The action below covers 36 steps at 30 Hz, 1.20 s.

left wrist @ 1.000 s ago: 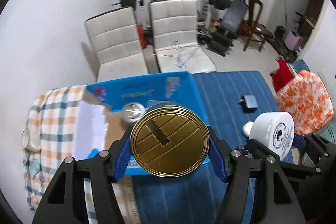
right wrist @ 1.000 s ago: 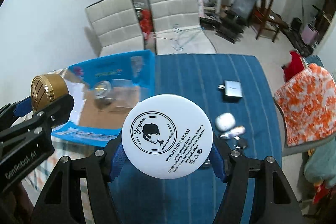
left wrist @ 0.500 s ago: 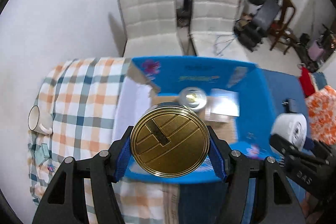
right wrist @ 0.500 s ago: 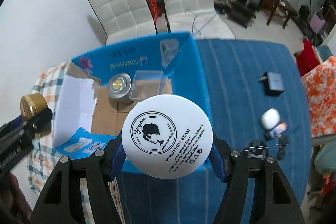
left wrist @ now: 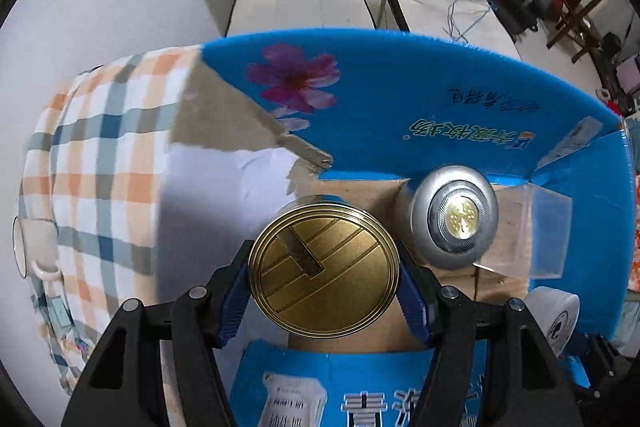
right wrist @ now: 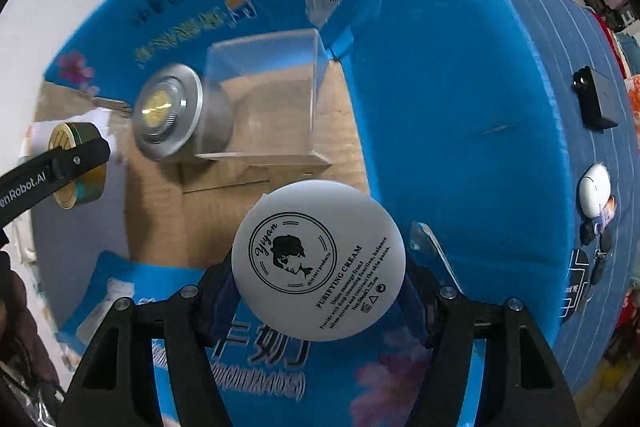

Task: Organize rigid objects
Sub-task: 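Lower the gold tin and white jar into the blue box and open both tools, then withdraw both tools back over the table items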

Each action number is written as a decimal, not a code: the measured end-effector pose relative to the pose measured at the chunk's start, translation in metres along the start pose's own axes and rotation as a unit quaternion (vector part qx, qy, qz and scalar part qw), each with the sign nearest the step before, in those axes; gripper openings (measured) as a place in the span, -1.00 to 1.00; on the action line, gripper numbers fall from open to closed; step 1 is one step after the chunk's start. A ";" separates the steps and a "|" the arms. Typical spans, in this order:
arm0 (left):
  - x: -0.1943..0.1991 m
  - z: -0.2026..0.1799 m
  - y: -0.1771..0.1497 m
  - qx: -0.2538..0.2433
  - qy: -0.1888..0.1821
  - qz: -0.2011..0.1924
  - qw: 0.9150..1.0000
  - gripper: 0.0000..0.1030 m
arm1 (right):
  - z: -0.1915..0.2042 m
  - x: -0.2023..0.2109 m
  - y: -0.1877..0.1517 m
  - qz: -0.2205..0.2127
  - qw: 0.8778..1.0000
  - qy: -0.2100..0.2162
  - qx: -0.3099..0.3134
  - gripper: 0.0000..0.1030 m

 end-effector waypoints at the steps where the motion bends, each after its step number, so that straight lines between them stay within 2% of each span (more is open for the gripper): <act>1: -0.003 -0.001 0.001 -0.003 0.002 0.002 1.000 0.21 | 0.001 -0.004 0.000 0.004 1.000 -0.004 0.002 0.36; 10: -0.030 -0.008 0.012 -0.020 0.012 0.034 0.999 0.22 | 0.015 -0.032 0.008 0.031 0.999 -0.034 0.011 0.37; 19: -0.032 -0.005 0.016 -0.022 0.006 0.043 0.999 0.23 | 0.022 -0.045 0.020 0.067 0.997 -0.045 0.012 0.40; 22: -0.031 -0.006 0.019 -0.023 -0.007 0.040 0.999 0.37 | 0.025 -0.042 0.019 0.074 0.996 -0.041 0.024 0.55; 24: -0.028 -0.008 0.019 -0.028 0.002 0.040 0.999 0.43 | 0.028 -0.041 0.017 0.073 0.996 -0.040 0.031 0.73; 27: -0.024 -0.010 0.018 -0.037 0.013 0.042 0.998 0.64 | 0.029 -0.036 0.016 0.067 0.997 -0.038 0.029 0.80; 29: -0.020 -0.009 0.017 -0.037 0.016 0.040 0.998 1.00 | 0.028 -0.029 0.015 0.061 0.997 -0.035 0.024 0.83; 32: -0.011 -0.004 0.013 -0.020 -0.007 0.028 0.999 1.00 | 0.026 -0.017 0.015 0.049 0.998 -0.034 0.027 0.85; 36: 0.004 -0.003 0.006 -0.016 -0.007 0.015 1.000 1.00 | 0.024 0.003 0.015 0.029 0.998 -0.036 0.037 0.86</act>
Point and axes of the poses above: each gripper's, at about its wrist camera, not at the fingertips, and x roughly against the way its jaws point, z to its left, y to its top, the point moved 4 cm from there along -x, roughly the way its jaws point, and after that the axes turned 9 degrees about -x, right-handed, at the moved point
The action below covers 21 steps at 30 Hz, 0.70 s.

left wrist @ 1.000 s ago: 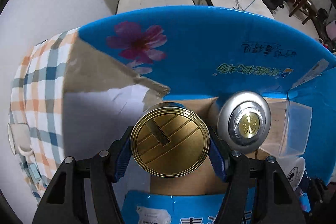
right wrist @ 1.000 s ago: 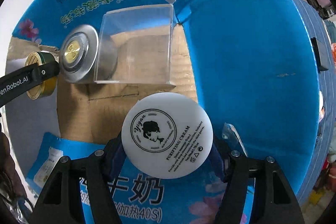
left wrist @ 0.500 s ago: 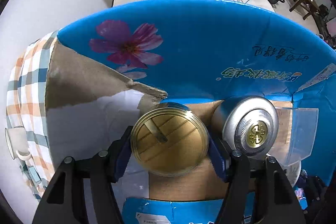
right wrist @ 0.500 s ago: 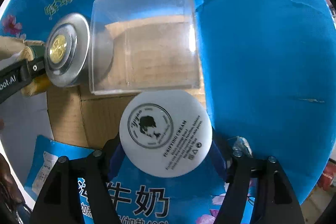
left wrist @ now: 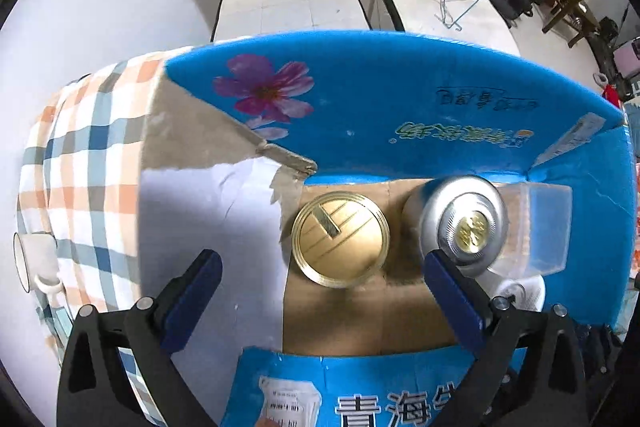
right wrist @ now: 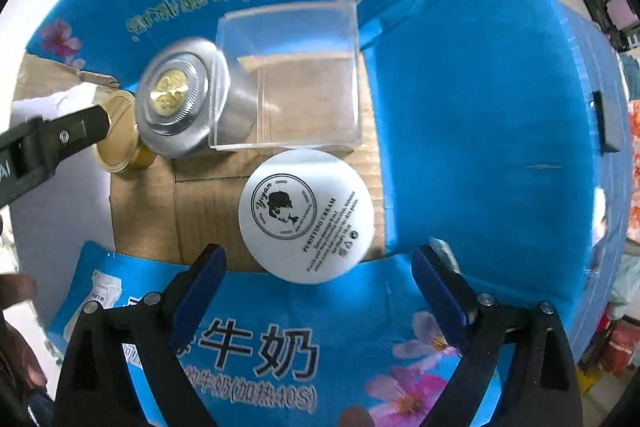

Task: Organize rigid objects
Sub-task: 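Withdraw both tools back over the table items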

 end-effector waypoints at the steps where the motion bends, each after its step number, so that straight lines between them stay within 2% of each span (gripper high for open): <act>1: 0.004 0.000 -0.002 0.000 -0.001 -0.004 1.000 1.00 | -0.001 0.006 -0.001 -0.006 1.000 0.000 0.004 0.86; 7: 0.034 -0.005 -0.022 0.003 -0.006 -0.031 0.999 1.00 | -0.003 0.048 -0.012 -0.049 0.998 -0.006 0.027 0.87; 15: 0.098 -0.013 -0.050 0.008 -0.004 -0.091 0.996 1.00 | -0.021 0.101 -0.044 -0.080 0.996 0.037 0.035 0.87; 21: 0.141 -0.011 -0.075 0.024 0.003 -0.123 0.992 1.00 | -0.023 0.131 -0.077 -0.117 0.990 0.048 0.054 0.87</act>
Point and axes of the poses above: each gripper's, at about its wrist camera, not at the fingertips, and x roughly against the way its jaws point, z to its left, y to its top, the point moved 4 cm from there along -x, roughly the way its jaws point, and after that the axes turned 9 degrees about -x, right-handed, at the moved point
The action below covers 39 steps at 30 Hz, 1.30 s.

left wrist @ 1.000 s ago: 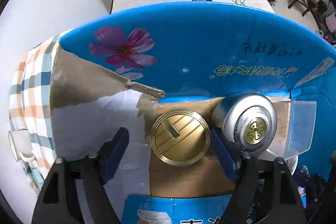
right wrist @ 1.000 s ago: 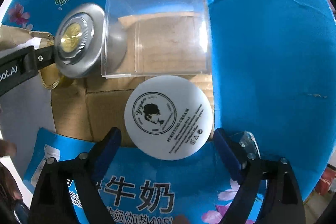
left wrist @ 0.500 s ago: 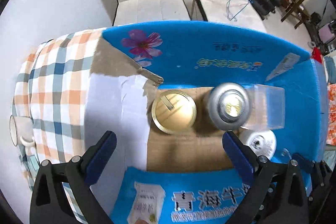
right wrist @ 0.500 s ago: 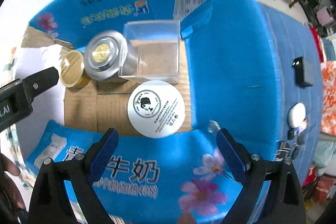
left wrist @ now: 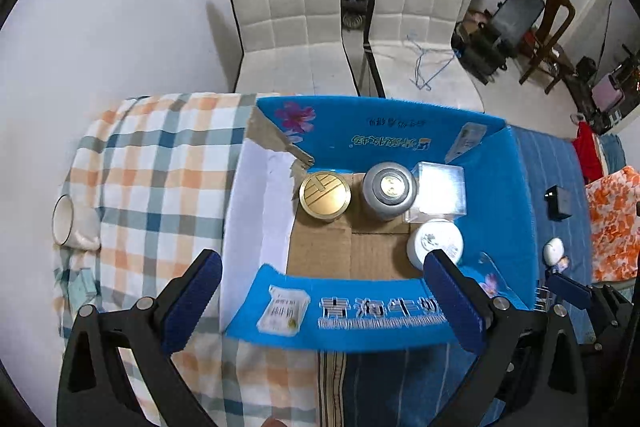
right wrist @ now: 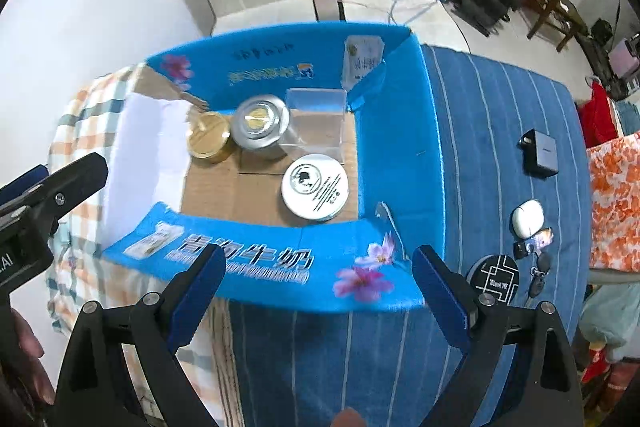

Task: Organize rigid objects
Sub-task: 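Withdraw both tools back over the table items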

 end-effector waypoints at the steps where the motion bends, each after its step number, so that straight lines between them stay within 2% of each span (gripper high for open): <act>1: 0.009 -0.001 -0.004 0.003 -0.001 -0.004 1.000 1.00 | 0.000 0.009 -0.005 -0.006 1.000 0.003 0.004 0.87; 10: 0.072 -0.014 -0.019 0.006 0.009 -0.057 0.998 1.00 | -0.009 0.049 -0.027 -0.029 0.999 0.031 0.008 0.87; 17: 0.096 -0.040 -0.028 -0.003 0.003 -0.074 0.997 1.00 | -0.021 0.085 -0.035 -0.048 0.997 0.058 0.013 0.87; 21: 0.101 -0.062 -0.029 -0.010 -0.006 -0.081 0.997 1.00 | -0.049 0.091 -0.038 -0.050 0.997 0.058 0.000 0.87; 25: 0.094 -0.102 -0.024 -0.020 -0.031 -0.083 0.996 1.00 | -0.110 0.090 -0.039 -0.047 0.998 0.025 -0.038 0.87; 27: 0.083 -0.134 -0.021 -0.037 -0.053 -0.072 0.995 1.00 | -0.152 0.088 -0.041 -0.045 0.997 0.002 -0.067 0.87; 32: 0.041 -0.229 -0.024 -0.099 -0.100 -0.024 0.990 1.00 | -0.263 0.074 -0.052 -0.029 0.987 -0.044 -0.153 0.87; 37: 0.001 -0.300 -0.031 -0.144 -0.119 0.023 0.982 1.00 | -0.340 0.054 -0.064 -0.014 0.977 -0.069 -0.199 0.87; 39: -0.019 -0.320 -0.036 -0.149 -0.130 0.045 0.979 1.00 | -0.357 0.046 -0.066 -0.008 0.976 -0.071 -0.205 0.87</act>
Point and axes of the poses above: each gripper's, at about its wrist camera, not at the fingertips, and x roughly against the way its jaws point, z to its left, y to its top, the point moved 4 cm from there along -x, roughly the way its jaws point, and after that the axes turned 9 degrees about -x, right-handed, at the moved point
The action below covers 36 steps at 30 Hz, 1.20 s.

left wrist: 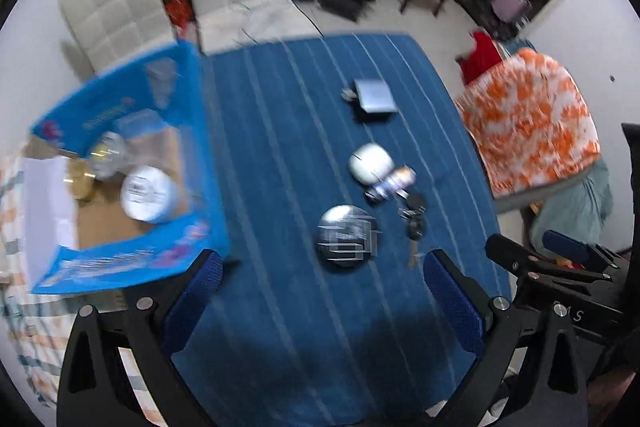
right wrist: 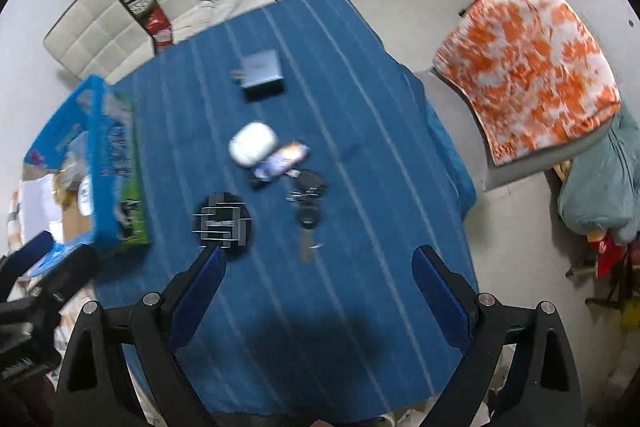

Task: Organize rigid objects
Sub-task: 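Withdraw both tools back over the table items, then grasp the black Blank'ME tin with the left tool while the right tool grasps the keys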

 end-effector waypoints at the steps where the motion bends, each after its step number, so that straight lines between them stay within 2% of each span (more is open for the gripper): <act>1: -0.009 -0.004 0.000 -0.001 0.000 0.010 1.000 1.00 | -0.008 -0.008 0.003 0.004 1.000 -0.001 -0.002 0.87; 9: -0.078 -0.020 0.000 -0.002 -0.003 0.071 0.997 1.00 | -0.029 -0.068 0.014 0.027 1.000 -0.002 -0.004 0.86; 13: -0.122 -0.022 0.001 -0.006 0.009 0.099 0.995 0.99 | -0.027 -0.101 0.018 0.040 0.999 -0.015 0.005 0.60; 17: -0.167 -0.021 -0.005 0.005 0.004 0.142 0.990 0.98 | -0.032 -0.130 0.022 0.057 0.998 -0.016 0.000 0.58; 19: -0.178 -0.026 -0.008 -0.006 0.002 0.147 0.989 0.93 | -0.034 -0.137 0.023 0.058 0.998 -0.013 -0.005 0.58; 20: -0.182 -0.027 -0.010 -0.007 -0.004 0.152 0.988 0.79 | -0.033 -0.140 0.024 0.058 0.998 -0.009 -0.008 0.58; 21: -0.180 -0.028 -0.009 -0.014 0.005 0.141 0.990 0.76 | -0.033 -0.142 0.025 0.059 0.998 -0.007 -0.011 0.58; 22: -0.178 -0.030 -0.009 -0.022 0.014 0.134 0.991 0.53 | -0.031 -0.146 0.026 0.062 0.998 -0.003 -0.016 0.58; 23: -0.175 -0.030 -0.010 -0.031 0.025 0.133 0.990 0.42 | -0.030 -0.150 0.028 0.064 0.998 0.002 -0.021 0.58; 25: -0.173 -0.025 -0.011 -0.016 0.012 0.132 0.991 0.42 | -0.026 -0.158 0.030 0.069 0.997 0.015 -0.034 0.58; 28: -0.171 -0.019 -0.013 -0.016 0.026 0.131 0.991 0.42 | -0.014 -0.178 0.032 0.085 0.995 0.025 -0.046 0.55; 29: -0.171 -0.019 -0.014 -0.019 0.029 0.130 0.991 0.42 | -0.010 -0.181 0.032 0.078 0.996 0.012 -0.039 0.59; 31: -0.170 -0.020 -0.014 -0.025 0.036 0.129 0.991 0.42 | 0.000 -0.181 0.032 0.060 0.998 -0.016 -0.014 0.52; 32: -0.170 -0.022 -0.015 -0.028 0.041 0.129 0.990 0.42 | 0.004 -0.181 0.031 0.056 0.998 -0.024 -0.006 0.44; 34: -0.178 -0.026 -0.008 -0.036 0.050 0.129 0.990 0.43 | 0.011 -0.178 0.029 0.044 0.998 -0.040 0.010 0.05; 36: -0.180 -0.029 -0.007 -0.039 0.053 0.128 0.990 0.44 | 0.019 -0.173 0.024 0.038 0.998 -0.047 0.028 -0.56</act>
Point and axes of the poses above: each gripper's, at about its wrist camera, not at the fingertips, and x roughly against the way its jaws point, z to its left, y to its top, the point moved 4 cm from there along -x, roughly the way its jaws point, and after that the axes turned 9 degrees about -x, right-handed, at the moved point
